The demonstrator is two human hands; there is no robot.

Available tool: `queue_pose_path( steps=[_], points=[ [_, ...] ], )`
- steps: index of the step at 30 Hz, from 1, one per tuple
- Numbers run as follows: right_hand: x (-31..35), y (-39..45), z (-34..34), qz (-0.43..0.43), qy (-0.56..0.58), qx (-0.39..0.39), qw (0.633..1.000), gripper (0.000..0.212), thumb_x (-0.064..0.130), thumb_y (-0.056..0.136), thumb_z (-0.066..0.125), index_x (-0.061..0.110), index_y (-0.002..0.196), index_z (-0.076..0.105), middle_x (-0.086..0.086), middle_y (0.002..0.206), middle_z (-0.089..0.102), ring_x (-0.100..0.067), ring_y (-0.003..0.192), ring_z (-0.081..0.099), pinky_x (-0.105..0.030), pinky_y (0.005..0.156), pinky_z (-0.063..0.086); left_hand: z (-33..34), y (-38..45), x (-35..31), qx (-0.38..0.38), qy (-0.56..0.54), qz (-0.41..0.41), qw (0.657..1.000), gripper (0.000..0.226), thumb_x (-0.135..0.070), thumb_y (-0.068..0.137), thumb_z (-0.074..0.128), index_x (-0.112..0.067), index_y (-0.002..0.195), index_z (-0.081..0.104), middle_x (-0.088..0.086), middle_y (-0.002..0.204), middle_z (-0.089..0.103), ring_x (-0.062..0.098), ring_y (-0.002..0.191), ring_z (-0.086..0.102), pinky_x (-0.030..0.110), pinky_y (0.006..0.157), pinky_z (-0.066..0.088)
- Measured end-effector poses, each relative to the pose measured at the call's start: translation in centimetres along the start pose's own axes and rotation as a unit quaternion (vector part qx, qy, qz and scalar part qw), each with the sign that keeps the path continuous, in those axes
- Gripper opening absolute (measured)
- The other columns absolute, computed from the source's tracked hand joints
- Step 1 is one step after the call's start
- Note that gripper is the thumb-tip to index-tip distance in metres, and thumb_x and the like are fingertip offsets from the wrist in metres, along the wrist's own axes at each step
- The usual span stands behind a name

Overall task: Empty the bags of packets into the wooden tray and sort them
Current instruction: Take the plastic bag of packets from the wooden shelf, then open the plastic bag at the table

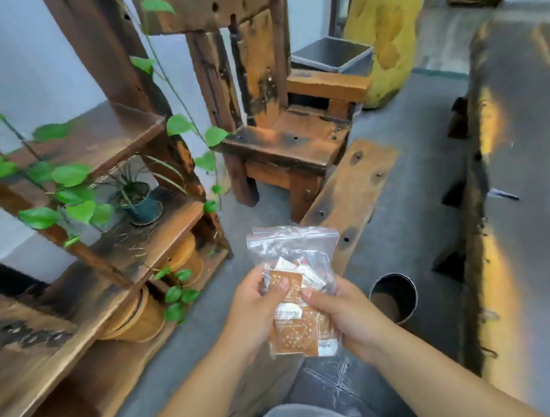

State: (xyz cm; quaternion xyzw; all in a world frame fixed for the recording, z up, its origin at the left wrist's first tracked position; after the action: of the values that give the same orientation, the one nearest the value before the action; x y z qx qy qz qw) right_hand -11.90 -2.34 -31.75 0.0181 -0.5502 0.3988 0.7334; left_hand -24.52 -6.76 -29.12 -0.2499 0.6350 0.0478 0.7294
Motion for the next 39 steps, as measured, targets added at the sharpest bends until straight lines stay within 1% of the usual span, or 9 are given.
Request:
queue_pose_path(
  steps=[5,13,16,20,25,32,36,37,39],
  points=[
    [2.4,-5.2,-13.5,-0.036,0.045,-0.124,0.991,0.03,0.006,0.09,0.065,0.009,0.12,0.065,-0.022,0.115,0.071,-0.044,0.108,0.066,-0.058,0.097,0.051,15.0,2.3,2.0,0.13,0.042,-0.018,0.99,0.021,-0.006,0.093,0.059,-0.017,0.11,0.065,0.007,0.099,0.076,0.024,0.09,0.072,0.038,0.075,0.057],
    [2.5,-16.0,-28.8,-0.116,0.173,-0.305,0.929,0.027,0.007,0.089,0.064,0.009,0.117,0.066,-0.019,0.108,0.074,-0.033,0.094,0.073,-0.042,0.078,0.058,35.7,0.3,5.7,0.345,0.139,-0.031,0.928,0.018,-0.008,0.094,0.059,-0.019,0.107,0.066,0.008,0.102,0.075,0.031,0.096,0.071,0.047,0.084,0.057],
    [0.7,-19.6,-32.6,-0.139,0.235,-0.373,0.887,0.029,0.004,0.088,0.066,0.004,0.117,0.065,-0.022,0.108,0.073,-0.035,0.092,0.072,-0.043,0.079,0.058,41.3,-1.4,7.6,0.414,0.193,-0.038,0.889,0.018,-0.012,0.095,0.06,-0.015,0.112,0.063,0.01,0.104,0.074,0.032,0.097,0.071,0.052,0.088,0.056],
    [-1.3,-23.2,-36.3,-0.175,0.309,-0.445,0.822,0.025,-0.003,0.088,0.062,-0.003,0.113,0.065,-0.024,0.098,0.074,-0.03,0.077,0.073,-0.036,0.064,0.06,47.7,-2.9,10.4,0.49,0.258,-0.025,0.832,0.03,-0.033,0.083,0.067,-0.012,0.104,0.062,0.022,0.104,0.069,0.044,0.098,0.066,0.063,0.088,0.05],
    [-3.7,-25.1,-40.5,-0.198,0.375,-0.528,0.736,0.025,0.0,0.088,0.065,0.0,0.112,0.066,-0.022,0.098,0.075,-0.031,0.079,0.074,-0.037,0.066,0.059,54.5,-3.2,14.5,0.582,0.317,-0.042,0.748,0.039,-0.042,0.079,0.068,-0.015,0.106,0.06,0.024,0.108,0.067,0.044,0.099,0.065,0.064,0.089,0.05],
    [-5.7,-24.4,-44.7,-0.175,0.448,-0.62,0.62,0.023,0.003,0.088,0.066,-0.001,0.111,0.065,-0.022,0.099,0.075,-0.031,0.078,0.073,-0.038,0.065,0.06,61.7,-1.9,19.5,0.664,0.368,-0.082,0.645,0.025,-0.023,0.092,0.064,-0.021,0.116,0.062,0.005,0.101,0.075,0.026,0.091,0.073,0.049,0.084,0.058],
    [-7.6,-22.9,-47.3,-0.124,0.458,-0.671,0.57,0.024,0.008,0.088,0.068,0.007,0.112,0.064,-0.018,0.099,0.076,-0.034,0.084,0.074,-0.047,0.075,0.061,64.4,-0.7,22.3,0.681,0.405,-0.085,0.603,0.023,-0.02,0.094,0.059,-0.018,0.117,0.06,0.005,0.102,0.074,0.012,0.082,0.073,0.026,0.065,0.058],
    [-8.1,-22.4,-47.9,-0.114,0.459,-0.68,0.561,0.024,0.009,0.088,0.068,0.008,0.112,0.064,-0.016,0.098,0.076,-0.033,0.084,0.075,-0.048,0.075,0.061,64.9,-0.3,22.9,0.681,0.42,-0.082,0.594,0.023,-0.024,0.093,0.06,-0.02,0.115,0.06,0.003,0.102,0.073,0.012,0.082,0.073,0.026,0.067,0.058],
    [-8.9,-21.5,-49.1,-0.094,0.457,-0.695,0.547,0.025,0.012,0.088,0.068,0.011,0.112,0.063,-0.013,0.098,0.076,-0.031,0.084,0.075,-0.047,0.074,0.062,65.8,0.7,24.5,0.675,0.459,-0.072,0.573,0.032,-0.04,0.083,0.061,-0.026,0.112,0.059,-0.001,0.104,0.072,0.017,0.091,0.071,0.04,0.082,0.058]
  ],
)
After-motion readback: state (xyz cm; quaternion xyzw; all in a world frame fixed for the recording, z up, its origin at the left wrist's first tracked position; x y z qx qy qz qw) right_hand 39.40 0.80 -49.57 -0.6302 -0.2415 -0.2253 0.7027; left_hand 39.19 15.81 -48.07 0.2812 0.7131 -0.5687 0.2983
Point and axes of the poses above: each hand's wrist, its own y-axis towards the middle knuckle, its own z-axis out of the palm, x = y × z, the point moved 10 cm from there along y, towards the middle knuckle
